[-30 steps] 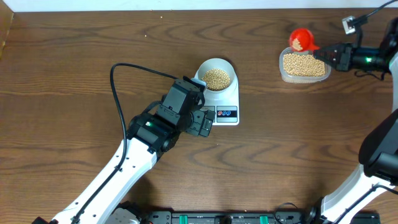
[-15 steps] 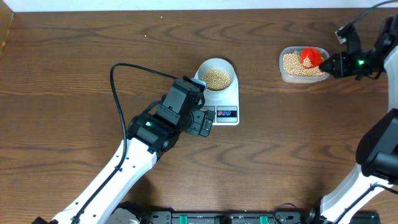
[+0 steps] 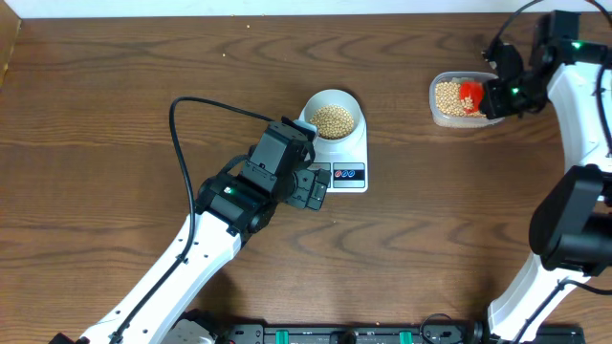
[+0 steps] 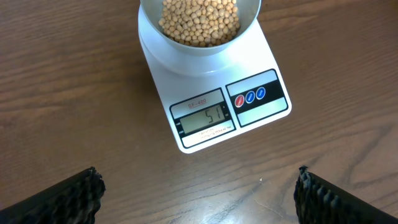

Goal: Scoop item into bowl and weigh 50g on scale
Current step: 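Dip the red scoop into the soybeans and lift it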

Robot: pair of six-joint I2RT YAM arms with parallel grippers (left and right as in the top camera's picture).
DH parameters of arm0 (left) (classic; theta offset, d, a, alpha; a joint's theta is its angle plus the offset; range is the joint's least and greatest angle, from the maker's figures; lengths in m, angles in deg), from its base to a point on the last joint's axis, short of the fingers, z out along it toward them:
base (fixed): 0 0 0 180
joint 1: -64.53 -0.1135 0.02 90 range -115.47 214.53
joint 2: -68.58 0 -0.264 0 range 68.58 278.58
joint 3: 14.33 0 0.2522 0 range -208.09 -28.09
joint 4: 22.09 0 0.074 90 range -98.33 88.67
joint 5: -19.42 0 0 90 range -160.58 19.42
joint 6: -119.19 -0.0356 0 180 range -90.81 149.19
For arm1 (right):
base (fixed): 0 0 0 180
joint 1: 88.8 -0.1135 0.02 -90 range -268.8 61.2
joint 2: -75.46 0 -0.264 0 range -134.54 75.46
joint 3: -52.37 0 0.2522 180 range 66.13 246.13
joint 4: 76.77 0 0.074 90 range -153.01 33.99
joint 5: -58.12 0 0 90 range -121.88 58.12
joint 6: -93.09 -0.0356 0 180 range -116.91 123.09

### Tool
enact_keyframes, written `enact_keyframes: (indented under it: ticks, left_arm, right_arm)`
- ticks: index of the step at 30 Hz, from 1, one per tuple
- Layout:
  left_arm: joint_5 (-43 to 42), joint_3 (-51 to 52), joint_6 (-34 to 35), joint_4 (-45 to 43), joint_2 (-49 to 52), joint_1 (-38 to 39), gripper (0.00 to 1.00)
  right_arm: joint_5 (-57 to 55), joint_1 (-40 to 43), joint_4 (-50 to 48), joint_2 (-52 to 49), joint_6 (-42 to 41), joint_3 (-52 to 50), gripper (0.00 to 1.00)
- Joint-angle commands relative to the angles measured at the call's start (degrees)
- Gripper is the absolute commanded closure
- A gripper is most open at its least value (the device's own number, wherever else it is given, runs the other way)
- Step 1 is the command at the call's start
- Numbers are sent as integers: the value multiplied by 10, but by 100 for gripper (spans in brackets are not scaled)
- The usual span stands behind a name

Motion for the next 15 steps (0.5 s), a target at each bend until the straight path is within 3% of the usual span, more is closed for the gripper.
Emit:
enact_keyframes:
  ticks: [1,10,15]
  left_arm:
    - [1,-3,-6,0,0,0,0]
    - [1,-2,-5,0,0,0,0]
    - [1,-2,-5,0,0,0,0]
  right_arm:
    - [-82,-30,-5,26,-39,8,98]
    - [-285,-121,2,49,-92,8,98]
    - [-328,-158,9,49,-103,8,98]
